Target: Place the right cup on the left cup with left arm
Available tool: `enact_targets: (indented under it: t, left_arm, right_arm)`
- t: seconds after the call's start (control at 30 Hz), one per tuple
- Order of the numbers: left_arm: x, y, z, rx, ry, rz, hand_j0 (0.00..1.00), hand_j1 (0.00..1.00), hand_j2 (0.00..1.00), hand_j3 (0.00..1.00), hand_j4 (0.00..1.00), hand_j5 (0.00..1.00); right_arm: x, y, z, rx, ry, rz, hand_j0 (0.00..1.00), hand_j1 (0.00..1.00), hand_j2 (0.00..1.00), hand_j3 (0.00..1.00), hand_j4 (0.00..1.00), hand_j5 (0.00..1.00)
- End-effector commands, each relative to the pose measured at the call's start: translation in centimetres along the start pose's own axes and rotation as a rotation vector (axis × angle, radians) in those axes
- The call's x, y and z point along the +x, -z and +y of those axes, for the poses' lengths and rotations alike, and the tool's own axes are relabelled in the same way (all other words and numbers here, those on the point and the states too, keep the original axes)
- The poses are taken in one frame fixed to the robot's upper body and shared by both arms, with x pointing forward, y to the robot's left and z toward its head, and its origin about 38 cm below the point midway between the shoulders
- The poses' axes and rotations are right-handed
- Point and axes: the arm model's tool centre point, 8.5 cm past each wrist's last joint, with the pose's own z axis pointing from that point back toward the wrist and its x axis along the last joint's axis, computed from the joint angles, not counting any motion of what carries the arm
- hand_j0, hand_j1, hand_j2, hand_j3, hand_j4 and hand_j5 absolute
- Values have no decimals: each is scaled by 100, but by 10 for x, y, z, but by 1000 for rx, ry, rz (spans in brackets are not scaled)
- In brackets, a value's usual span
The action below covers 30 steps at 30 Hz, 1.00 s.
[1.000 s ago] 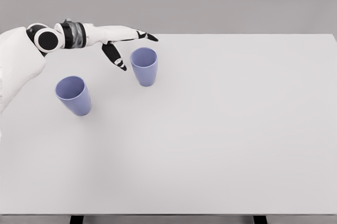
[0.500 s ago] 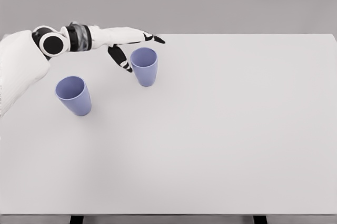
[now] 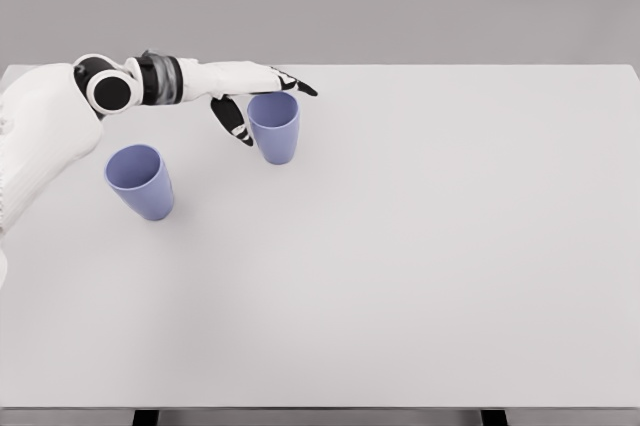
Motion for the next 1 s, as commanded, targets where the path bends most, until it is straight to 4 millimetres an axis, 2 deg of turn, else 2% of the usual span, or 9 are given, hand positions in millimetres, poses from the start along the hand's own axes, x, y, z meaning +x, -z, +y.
enact_targets:
  t: [0.0, 0.07, 0.1, 0.17, 0.3, 0.53, 0.63, 0.73, 0.97]
  left_arm:
    - [0, 1, 1, 5, -3, -1, 100, 100, 100, 100, 100, 100]
    - [0, 1, 0, 5, -6, 0, 97, 97, 97, 97, 97, 97]
    - [0, 0, 1, 7, -6, -1, 87, 87, 87, 87, 87, 87]
    - [-1, 1, -3, 5, -14, 0, 80, 80, 80, 80, 80, 80]
    - [-6, -6, -1, 24, -17, 12, 55, 55, 55, 55, 55, 55]
    - [-7, -14, 6, 56, -26, 9, 51, 51, 51, 51, 51, 51]
    - [-16, -57, 19, 95, -6, 21, 50, 50, 50, 50, 50, 50]
    - [-16, -84, 23, 113, 2, 16, 50, 50, 50, 50, 50, 50]
    - [2, -171, 40, 141, 18, -20, 48, 48, 48, 48, 48, 48]
  right_arm:
    - [0, 0, 0, 1, -1, 0, 100, 100, 100, 100, 100, 100]
    - [0, 0, 0, 1, -1, 0, 100, 100, 100, 100, 100, 100]
    - [0, 0, 0, 1, -3, 1, 100, 100, 100, 100, 100, 100]
    - [0, 0, 0, 1, -1, 0, 100, 100, 100, 100, 100, 100]
    - [0, 0, 0, 1, -1, 0, 100, 100, 100, 100, 100, 100]
    - [0, 0, 0, 1, -1, 0, 100, 100, 100, 100, 100, 100]
    - [0, 0, 0, 1, -3, 1, 100, 100, 100, 100, 100, 100]
    - [0, 0, 0, 1, -3, 1, 100, 100, 100, 100, 100, 100]
    - [0, 0, 0, 1, -1, 0, 100, 100, 100, 100, 100, 100]
